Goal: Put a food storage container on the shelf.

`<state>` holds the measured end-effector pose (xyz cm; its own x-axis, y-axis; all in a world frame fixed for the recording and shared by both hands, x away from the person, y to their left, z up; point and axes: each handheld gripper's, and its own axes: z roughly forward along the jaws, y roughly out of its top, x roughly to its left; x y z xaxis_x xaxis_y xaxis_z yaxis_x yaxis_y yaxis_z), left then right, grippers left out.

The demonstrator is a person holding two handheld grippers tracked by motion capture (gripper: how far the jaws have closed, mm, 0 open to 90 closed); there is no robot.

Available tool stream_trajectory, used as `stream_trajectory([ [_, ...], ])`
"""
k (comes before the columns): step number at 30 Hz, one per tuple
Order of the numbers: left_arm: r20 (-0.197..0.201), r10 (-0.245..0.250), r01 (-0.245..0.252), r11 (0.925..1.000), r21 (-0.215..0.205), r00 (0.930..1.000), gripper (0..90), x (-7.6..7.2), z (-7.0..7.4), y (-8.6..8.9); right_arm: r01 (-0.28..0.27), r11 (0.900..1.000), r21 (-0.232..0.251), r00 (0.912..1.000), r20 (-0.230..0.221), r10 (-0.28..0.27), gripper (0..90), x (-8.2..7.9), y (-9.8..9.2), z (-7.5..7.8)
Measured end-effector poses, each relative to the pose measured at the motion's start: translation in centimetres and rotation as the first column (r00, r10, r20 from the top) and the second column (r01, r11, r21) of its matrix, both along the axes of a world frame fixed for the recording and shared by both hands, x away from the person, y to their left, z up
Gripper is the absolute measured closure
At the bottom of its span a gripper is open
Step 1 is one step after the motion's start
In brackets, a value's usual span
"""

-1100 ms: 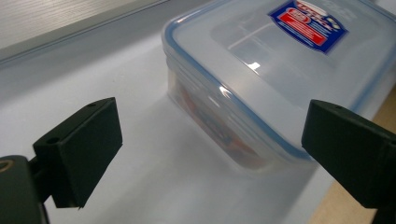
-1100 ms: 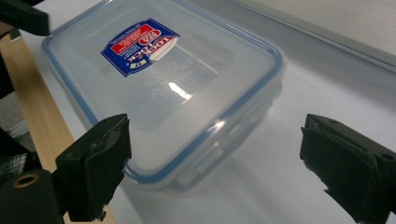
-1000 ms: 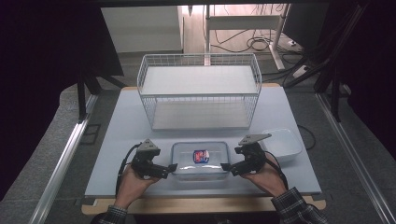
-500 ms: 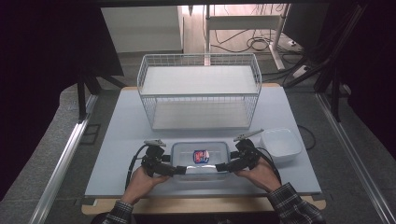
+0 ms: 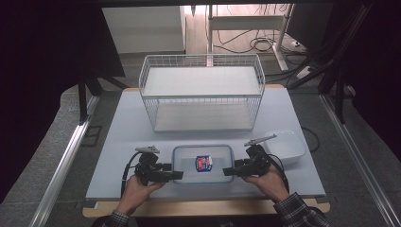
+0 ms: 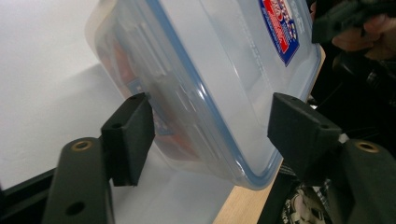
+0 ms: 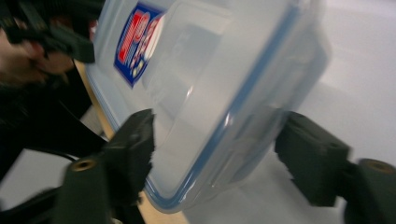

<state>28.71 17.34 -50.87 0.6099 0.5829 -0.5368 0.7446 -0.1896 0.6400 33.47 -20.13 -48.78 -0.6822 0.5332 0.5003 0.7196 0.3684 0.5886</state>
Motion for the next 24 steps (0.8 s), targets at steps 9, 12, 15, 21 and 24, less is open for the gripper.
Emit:
stream_trajectory([
  [9,0.02,0.07,-0.068,0.9945,-0.08,0.9973,51.5,0.0,0.1,0.6,0.054,0.998,0.043,0.9976,0.042,-0.055,50.6,-0.4,-0.8,0.7],
  [12,0.01,0.071,-0.069,0.9941,-0.083,0.9975,52.6,0.2,0.0,0.7,0.073,0.996,0.045,0.995,0.065,-0.075,50.2,-0.5,-0.7,0.7],
  [15,0.037,0.075,-0.072,0.995,-0.07,0.9965,52.7,0.0,0.2,0.6,0.081,0.995,0.052,0.9932,0.079,-0.085,50.2,-0.5,-0.7,0.7],
  [21,0.112,0.081,-0.074,0.9952,-0.065,0.9904,52.6,-0.3,1.3,0.5,0.079,0.993,0.087,0.9883,0.124,-0.089,50.2,-0.5,-0.9,1.4],
  [24,0.124,0.081,-0.074,0.9952,-0.065,0.989,52.6,-0.3,1.8,0.5,0.071,0.993,0.092,0.9835,0.16,-0.085,50.4,-0.6,-0.9,2.1],
])
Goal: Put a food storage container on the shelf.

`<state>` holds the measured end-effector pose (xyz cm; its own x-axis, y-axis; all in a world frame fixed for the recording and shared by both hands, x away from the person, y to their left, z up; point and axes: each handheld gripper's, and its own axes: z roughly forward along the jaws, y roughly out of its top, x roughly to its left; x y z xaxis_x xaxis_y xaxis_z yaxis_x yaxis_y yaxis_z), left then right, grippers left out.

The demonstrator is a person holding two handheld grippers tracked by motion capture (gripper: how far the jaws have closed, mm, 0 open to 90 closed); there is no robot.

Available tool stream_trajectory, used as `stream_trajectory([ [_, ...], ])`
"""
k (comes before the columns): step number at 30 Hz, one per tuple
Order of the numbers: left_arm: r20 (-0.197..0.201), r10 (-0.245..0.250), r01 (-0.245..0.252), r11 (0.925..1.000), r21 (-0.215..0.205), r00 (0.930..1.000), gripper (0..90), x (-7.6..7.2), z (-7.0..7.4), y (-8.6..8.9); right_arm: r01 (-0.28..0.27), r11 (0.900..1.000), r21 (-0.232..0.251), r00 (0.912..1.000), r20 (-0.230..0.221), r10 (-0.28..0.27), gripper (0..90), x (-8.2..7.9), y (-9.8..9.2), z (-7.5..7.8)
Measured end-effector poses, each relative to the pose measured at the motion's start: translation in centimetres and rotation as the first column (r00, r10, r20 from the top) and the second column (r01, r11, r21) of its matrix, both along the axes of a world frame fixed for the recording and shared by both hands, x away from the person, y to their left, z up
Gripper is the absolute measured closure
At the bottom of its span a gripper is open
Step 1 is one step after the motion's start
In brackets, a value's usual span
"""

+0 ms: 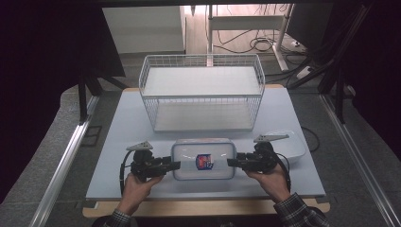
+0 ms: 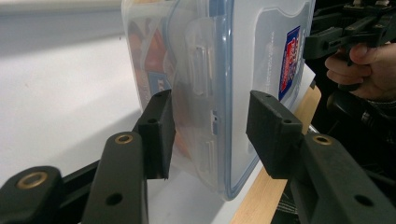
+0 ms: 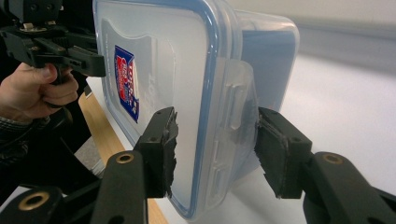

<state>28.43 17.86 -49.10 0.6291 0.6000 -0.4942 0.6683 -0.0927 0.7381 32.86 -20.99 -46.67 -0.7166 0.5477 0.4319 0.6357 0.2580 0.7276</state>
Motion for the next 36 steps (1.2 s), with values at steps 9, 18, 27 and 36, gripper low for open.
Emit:
stream_trajectory([
  [9,0.056,0.005,-0.005,1.0,0.008,0.9984,52.6,0.5,1.8,0.3,-0.006,1.0,0.009,0.9982,0.061,0.005,50.5,0.5,0.3,1.8],
  [18,0.104,0.011,-0.012,0.9999,0.006,0.9945,52.5,1.3,4.5,0.5,-0.004,1.0,0.018,0.9925,0.123,0.002,50.5,1.2,0.5,4.4],
  [27,0.139,0.016,-0.016,0.9999,-0.003,0.9902,52.5,2.6,7.5,0.7,-0.002,0.999,0.046,0.9865,0.164,-0.006,51.0,2.6,0.5,7.8],
  [36,0.167,0.034,-0.034,0.9994,-0.008,0.9853,52.5,3.9,10.1,1.3,-0.005,0.998,0.068,0.9826,0.185,-0.008,51.2,4.4,1.2,10.5],
])
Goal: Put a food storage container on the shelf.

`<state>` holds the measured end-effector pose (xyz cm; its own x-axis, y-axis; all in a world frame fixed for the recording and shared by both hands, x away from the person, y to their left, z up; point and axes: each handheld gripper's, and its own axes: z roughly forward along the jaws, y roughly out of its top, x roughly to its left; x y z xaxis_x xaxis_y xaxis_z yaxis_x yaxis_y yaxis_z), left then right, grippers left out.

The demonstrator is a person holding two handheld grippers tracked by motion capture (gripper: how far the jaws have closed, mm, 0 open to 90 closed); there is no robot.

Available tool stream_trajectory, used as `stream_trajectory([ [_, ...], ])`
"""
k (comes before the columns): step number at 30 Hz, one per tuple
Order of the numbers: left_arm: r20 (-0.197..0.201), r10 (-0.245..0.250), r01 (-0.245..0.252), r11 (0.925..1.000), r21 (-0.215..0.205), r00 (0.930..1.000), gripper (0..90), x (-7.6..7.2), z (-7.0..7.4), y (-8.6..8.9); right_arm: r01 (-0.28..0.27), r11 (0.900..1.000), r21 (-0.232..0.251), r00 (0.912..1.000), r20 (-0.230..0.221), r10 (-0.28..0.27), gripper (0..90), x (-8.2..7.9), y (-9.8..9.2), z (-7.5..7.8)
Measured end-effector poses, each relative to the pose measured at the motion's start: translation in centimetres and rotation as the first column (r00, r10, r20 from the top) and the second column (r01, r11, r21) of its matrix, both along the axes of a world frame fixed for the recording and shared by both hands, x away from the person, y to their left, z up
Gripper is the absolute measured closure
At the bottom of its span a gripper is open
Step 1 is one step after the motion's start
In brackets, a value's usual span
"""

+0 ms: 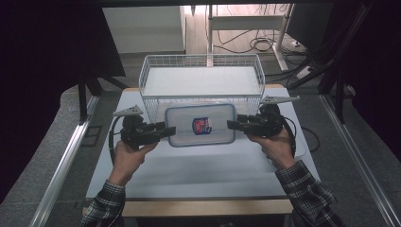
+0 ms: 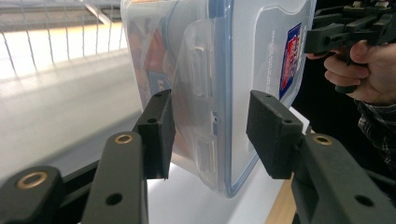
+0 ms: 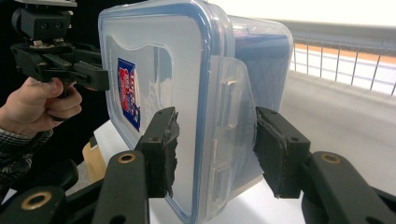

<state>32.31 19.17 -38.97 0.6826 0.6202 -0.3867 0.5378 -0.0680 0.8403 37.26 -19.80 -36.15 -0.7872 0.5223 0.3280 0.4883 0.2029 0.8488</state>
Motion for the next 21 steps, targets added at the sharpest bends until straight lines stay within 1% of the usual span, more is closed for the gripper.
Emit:
stream_trajectory([
  [1,0.007,0.004,-0.004,1.0,-0.001,1.0,52.5,0.3,0.6,0.1,0.0,1.0,0.002,1.0,0.004,0.0,51.1,0.2,0.0,0.3],
  [2,0.011,0.004,-0.004,1.0,-0.001,0.9999,52.5,0.4,0.9,0.1,0.001,1.0,0.003,1.0,0.008,-0.001,51.1,0.3,0.1,0.6],
  [3,0.011,0.004,-0.004,1.0,-0.001,0.9999,52.5,0.4,0.9,0.1,0.001,1.0,0.003,1.0,0.008,-0.001,51.1,0.3,0.1,0.6],
  [4,0.02,0.004,-0.004,1.0,0.0,0.9998,52.5,0.8,1.6,0.1,0.003,1.0,0.006,0.9999,0.017,-0.003,51.1,0.6,0.1,1.2],
  [5,0.023,0.006,-0.006,1.0,-0.001,0.9997,52.5,1.0,1.9,0.1,0.004,1.0,0.006,0.9998,0.02,-0.004,51.1,0.8,0.1,1.5],
  [6,0.023,0.006,-0.006,1.0,-0.001,0.9997,52.5,1.0,1.9,0.1,0.004,1.0,0.006,0.9998,0.02,-0.004,51.1,0.8,0.1,1.5],
  [7,0.029,0.006,-0.006,1.0,0.0,0.9996,52.5,1.4,2.5,0.1,0.007,1.0,0.009,0.9996,0.028,-0.007,51.1,1.1,0.1,2.1],
  [11,0.04,0.009,-0.009,0.9999,-0.008,0.9992,52.4,2.4,3.5,0.2,0.016,1.0,0.014,0.9991,0.039,-0.016,51.0,1.9,0.2,3.2],
  [12,0.04,0.009,-0.009,0.9999,-0.008,0.9992,52.4,2.4,3.5,0.2,0.016,1.0,0.014,0.9991,0.039,-0.016,51.0,1.9,0.2,3.2],
  [13,0.043,0.01,-0.009,0.9999,-0.012,0.999,52.4,2.9,4.1,0.3,0.019,1.0,0.02,0.999,0.039,-0.02,51.0,2.3,0.3,3.7],
  [15,0.043,0.008,-0.007,0.9999,-0.015,0.999,52.4,3.4,4.6,0.4,0.022,1.0,0.022,0.9988,0.043,-0.023,51.0,2.8,0.4,4.2],
  [16,0.043,0.008,-0.007,0.9999,-0.015,0.999,52.4,3.4,4.6,0.4,0.022,1.0,0.022,0.9988,0.043,-0.023,51.0,2.8,0.4,4.2],
  [17,0.044,0.008,-0.007,0.9999,-0.014,0.999,52.4,3.9,5.1,0.5,0.023,0.999,0.026,0.9987,0.044,-0.024,51.0,3.2,0.4,4.6],
  [19,0.044,0.009,-0.009,0.9999,-0.013,0.999,52.4,4.2,5.3,0.5,0.022,0.999,0.028,0.9987,0.045,-0.023,51.1,3.5,0.4,4.7],
  [20,0.044,0.011,-0.01,0.9999,-0.013,0.999,52.4,4.4,5.5,0.6,0.022,0.999,0.031,0.9987,0.044,-0.024,51.0,3.7,0.5,4.9],
  [21,0.043,0.015,-0.014,0.9998,-0.011,0.999,52.4,4.9,5.9,0.6,0.023,0.999,0.035,0.999,0.038,-0.024,51.0,4.3,0.5,5.2],
])
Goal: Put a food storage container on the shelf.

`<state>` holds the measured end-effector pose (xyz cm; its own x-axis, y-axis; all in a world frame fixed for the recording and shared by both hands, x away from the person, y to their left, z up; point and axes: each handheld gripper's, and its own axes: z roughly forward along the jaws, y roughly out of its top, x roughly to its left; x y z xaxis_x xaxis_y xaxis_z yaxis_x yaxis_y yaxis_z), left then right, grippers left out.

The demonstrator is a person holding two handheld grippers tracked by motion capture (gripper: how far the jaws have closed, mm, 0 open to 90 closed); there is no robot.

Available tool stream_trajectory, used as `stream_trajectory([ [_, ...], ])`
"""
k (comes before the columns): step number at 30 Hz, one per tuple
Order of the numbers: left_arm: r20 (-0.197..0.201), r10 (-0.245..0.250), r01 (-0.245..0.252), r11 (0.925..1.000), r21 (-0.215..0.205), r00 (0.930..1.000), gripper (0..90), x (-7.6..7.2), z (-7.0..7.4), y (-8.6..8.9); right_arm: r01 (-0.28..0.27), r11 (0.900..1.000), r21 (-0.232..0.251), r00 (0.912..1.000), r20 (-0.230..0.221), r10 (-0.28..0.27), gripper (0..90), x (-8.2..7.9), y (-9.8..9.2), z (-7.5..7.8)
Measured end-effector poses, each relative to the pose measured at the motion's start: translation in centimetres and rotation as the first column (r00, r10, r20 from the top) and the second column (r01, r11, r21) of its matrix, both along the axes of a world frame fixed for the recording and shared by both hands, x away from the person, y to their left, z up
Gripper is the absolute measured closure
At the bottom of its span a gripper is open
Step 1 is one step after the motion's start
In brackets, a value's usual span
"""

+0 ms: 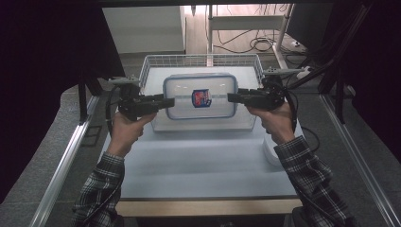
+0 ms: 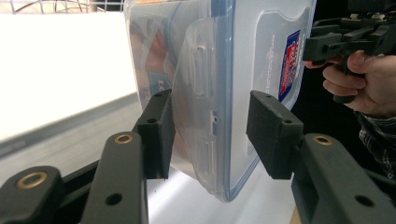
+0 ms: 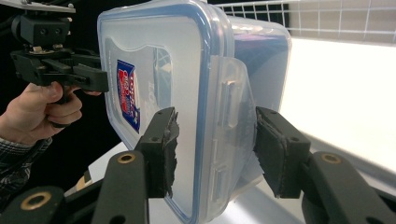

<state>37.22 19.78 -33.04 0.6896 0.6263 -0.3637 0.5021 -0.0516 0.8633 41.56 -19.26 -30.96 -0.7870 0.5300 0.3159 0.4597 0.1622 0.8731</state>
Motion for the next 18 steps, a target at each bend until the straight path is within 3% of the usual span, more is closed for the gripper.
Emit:
stream_trajectory([
  [10,0.001,0.019,-0.019,0.9998,-0.006,0.9998,52.3,2.4,1.7,0.4,0.009,1.0,0.016,1.0,-0.001,-0.009,50.4,2.5,0.5,1.5],
  [18,-0.02,0.035,-0.036,0.9993,-0.015,0.9992,51.9,5.0,1.5,0.3,0.035,0.999,0.01,0.9993,-0.016,-0.035,49.2,5.2,0.9,1.5],
])
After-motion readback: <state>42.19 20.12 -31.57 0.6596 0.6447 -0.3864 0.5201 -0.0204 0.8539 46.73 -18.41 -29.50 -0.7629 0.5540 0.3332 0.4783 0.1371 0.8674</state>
